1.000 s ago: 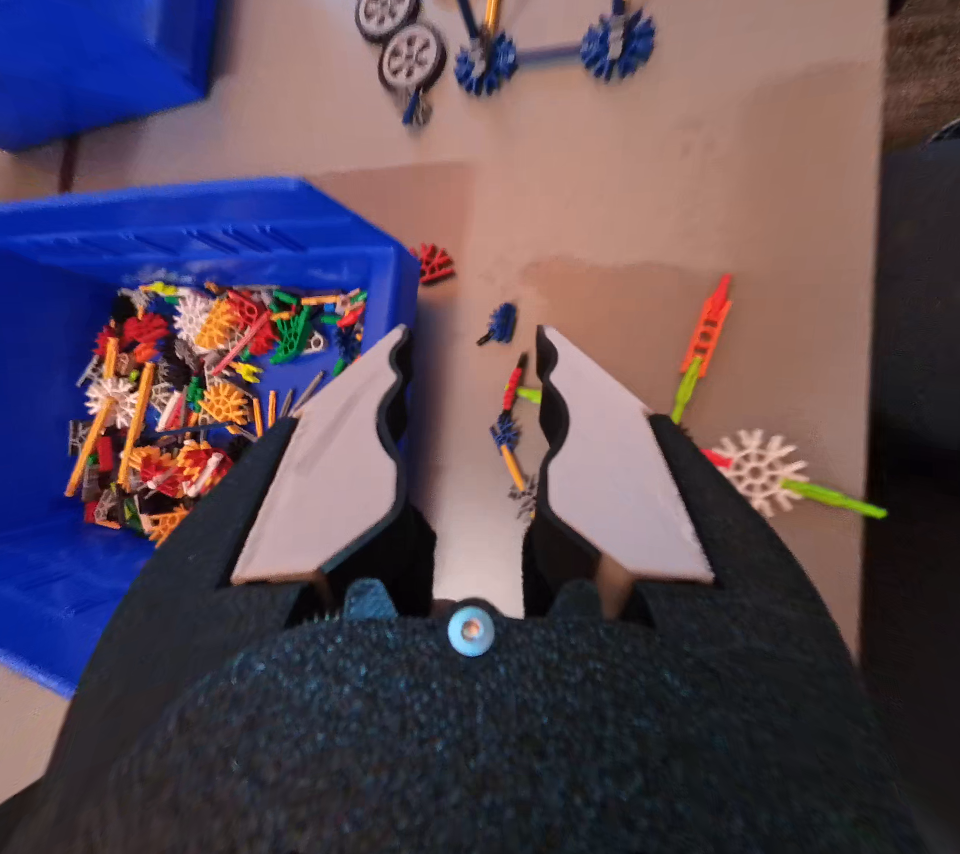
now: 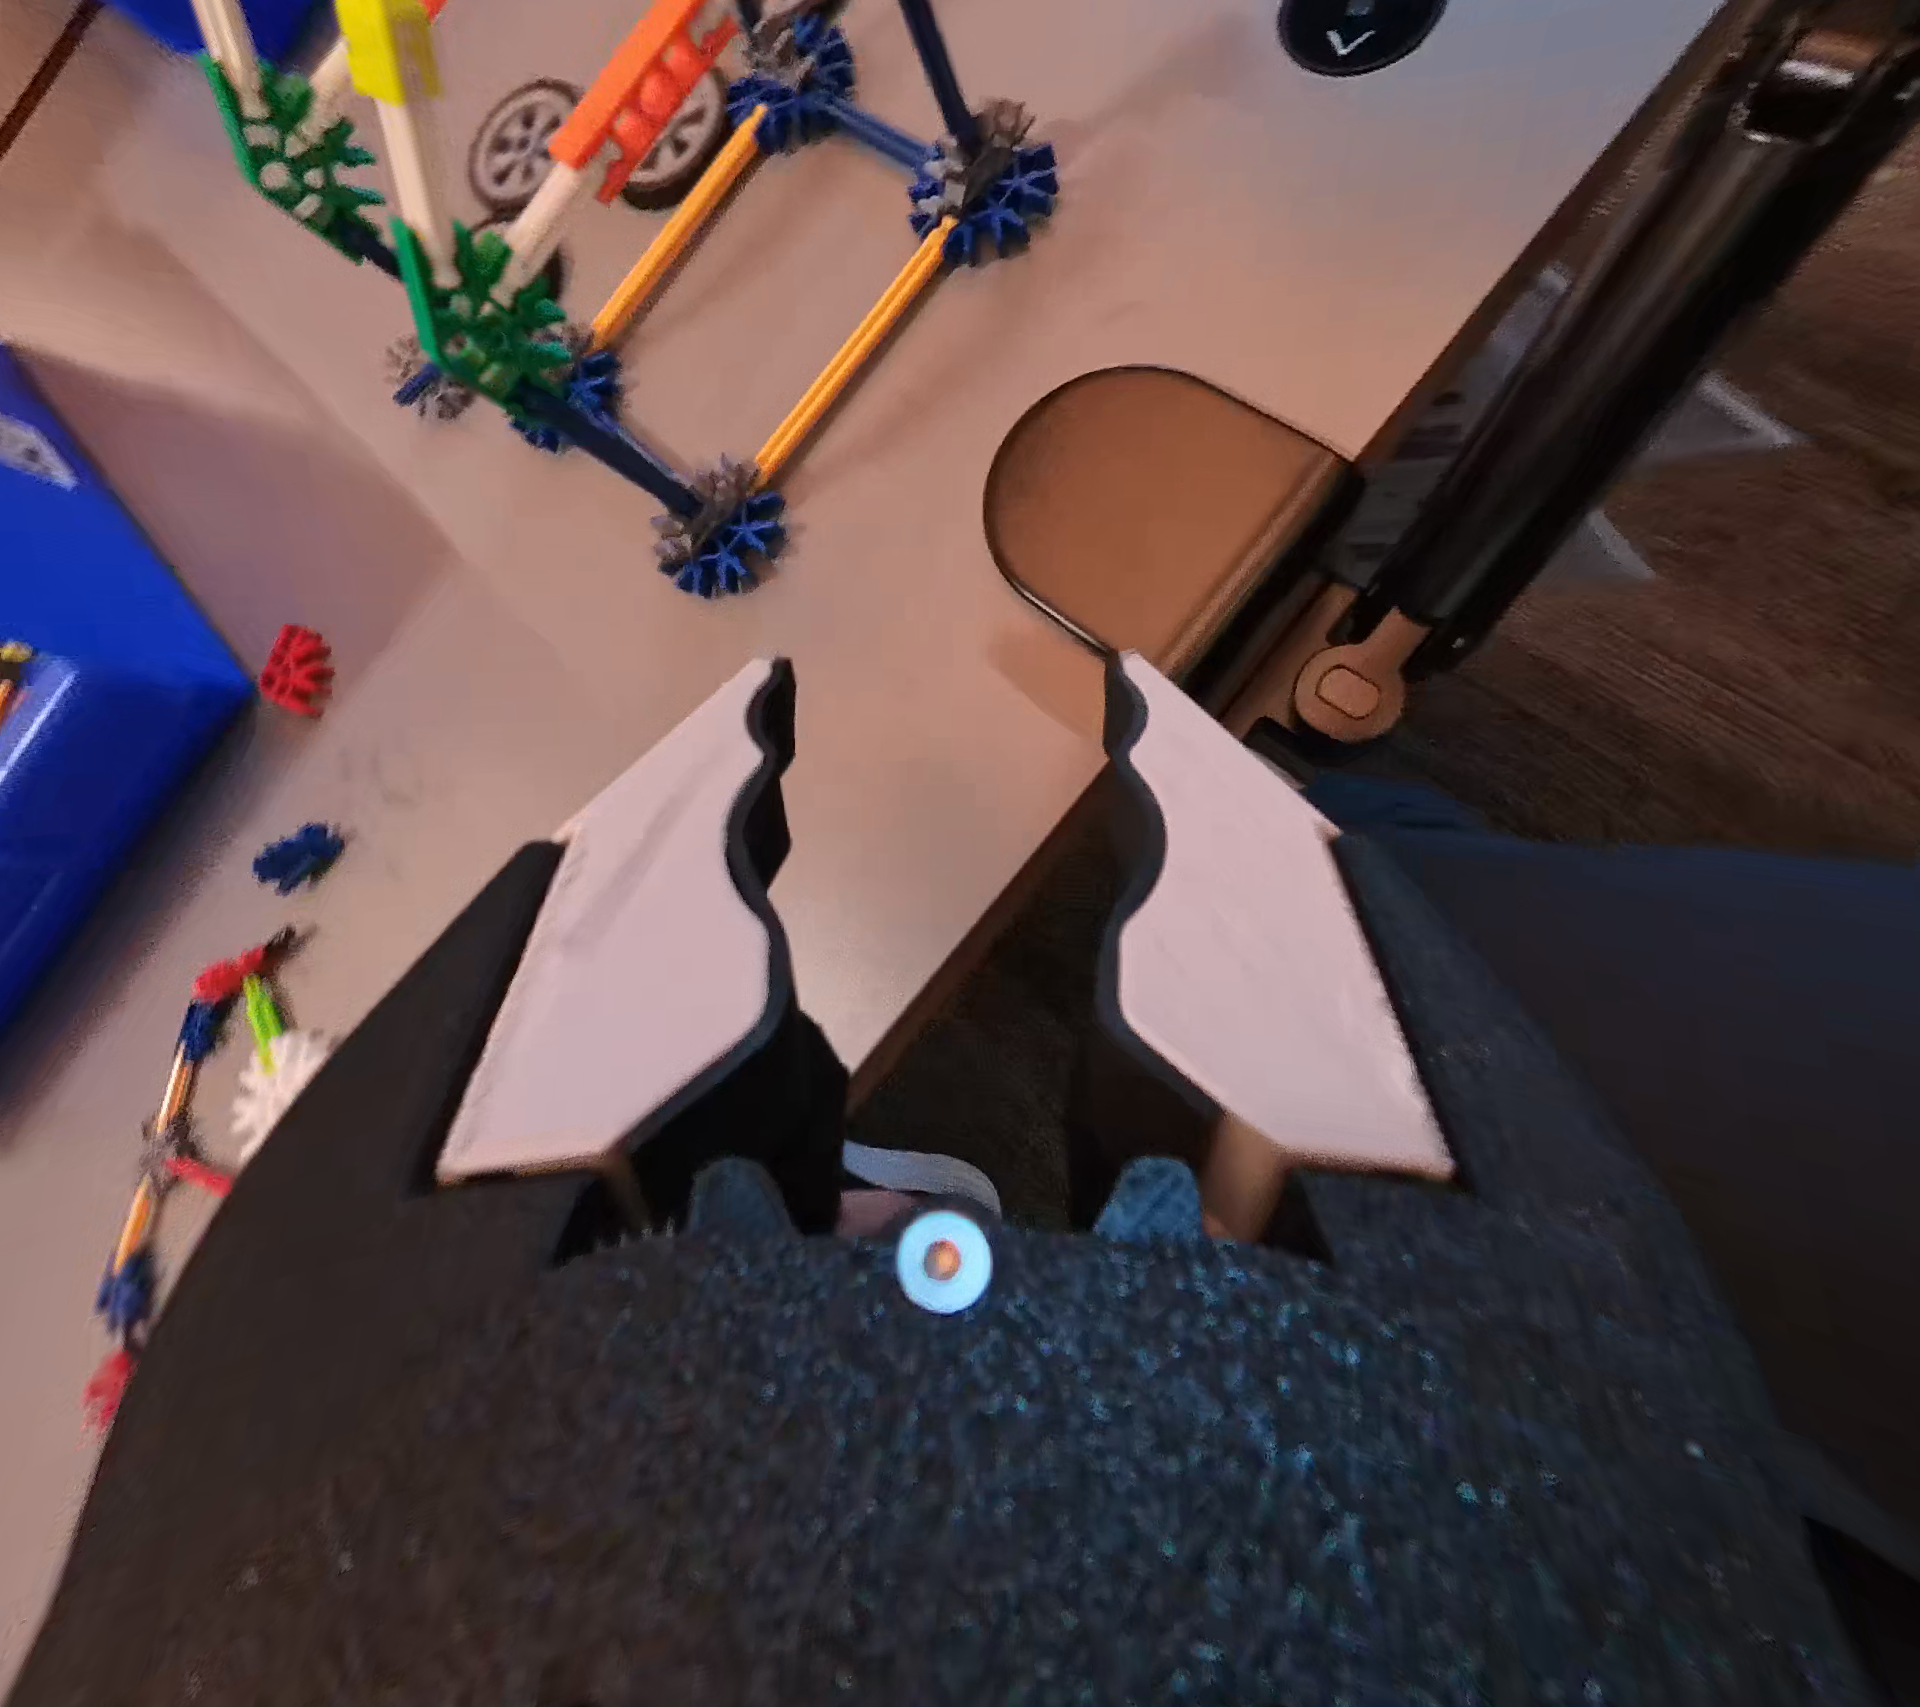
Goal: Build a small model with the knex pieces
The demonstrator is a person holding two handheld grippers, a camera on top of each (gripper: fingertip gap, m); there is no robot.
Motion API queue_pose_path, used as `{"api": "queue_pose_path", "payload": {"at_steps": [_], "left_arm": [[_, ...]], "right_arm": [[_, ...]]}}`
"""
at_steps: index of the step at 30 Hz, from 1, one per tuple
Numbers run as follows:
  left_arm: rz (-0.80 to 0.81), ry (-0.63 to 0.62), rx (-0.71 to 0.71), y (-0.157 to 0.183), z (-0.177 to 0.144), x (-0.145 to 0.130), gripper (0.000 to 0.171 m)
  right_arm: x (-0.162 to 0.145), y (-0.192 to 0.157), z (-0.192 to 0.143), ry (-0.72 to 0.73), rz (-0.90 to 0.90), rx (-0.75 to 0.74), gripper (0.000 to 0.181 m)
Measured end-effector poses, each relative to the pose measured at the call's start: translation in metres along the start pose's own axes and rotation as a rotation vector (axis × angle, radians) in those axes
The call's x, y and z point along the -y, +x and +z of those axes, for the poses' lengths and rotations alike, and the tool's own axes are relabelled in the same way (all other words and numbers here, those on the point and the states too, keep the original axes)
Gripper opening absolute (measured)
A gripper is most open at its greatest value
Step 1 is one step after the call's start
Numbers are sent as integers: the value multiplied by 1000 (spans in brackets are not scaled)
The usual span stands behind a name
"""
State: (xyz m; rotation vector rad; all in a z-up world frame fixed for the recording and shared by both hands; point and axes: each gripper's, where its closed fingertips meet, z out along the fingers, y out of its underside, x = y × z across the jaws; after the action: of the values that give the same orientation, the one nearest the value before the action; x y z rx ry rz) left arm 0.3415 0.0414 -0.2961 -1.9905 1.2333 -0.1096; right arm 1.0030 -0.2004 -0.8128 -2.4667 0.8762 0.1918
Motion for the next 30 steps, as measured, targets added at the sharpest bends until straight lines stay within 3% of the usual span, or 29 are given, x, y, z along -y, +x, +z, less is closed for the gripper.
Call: {"api": "queue_pose_path", "payload": {"at_steps": [7,13,23,25,27,30], "left_arm": [[-133,-72,242,-4,-7,-2,58],[-185,-150,388,-18,-8,-3,57],[-176,-318,575,-32,-41,-30,56],[-179,-351,607,-37,-52,-35,56],[-172,-379,637,-40,-63,-40,56],[-173,-396,677,-41,-75,-43,55]], "right_arm": [[29,94,87,5,-42,-56,56],[55,147,141,-32,-63,-116,54],[55,189,203,-160,-92,-195,47],[54,193,210,-168,-99,-205,42],[48,200,215,-192,-108,-244,24],[49,204,215,-173,-121,-257,20]]}}
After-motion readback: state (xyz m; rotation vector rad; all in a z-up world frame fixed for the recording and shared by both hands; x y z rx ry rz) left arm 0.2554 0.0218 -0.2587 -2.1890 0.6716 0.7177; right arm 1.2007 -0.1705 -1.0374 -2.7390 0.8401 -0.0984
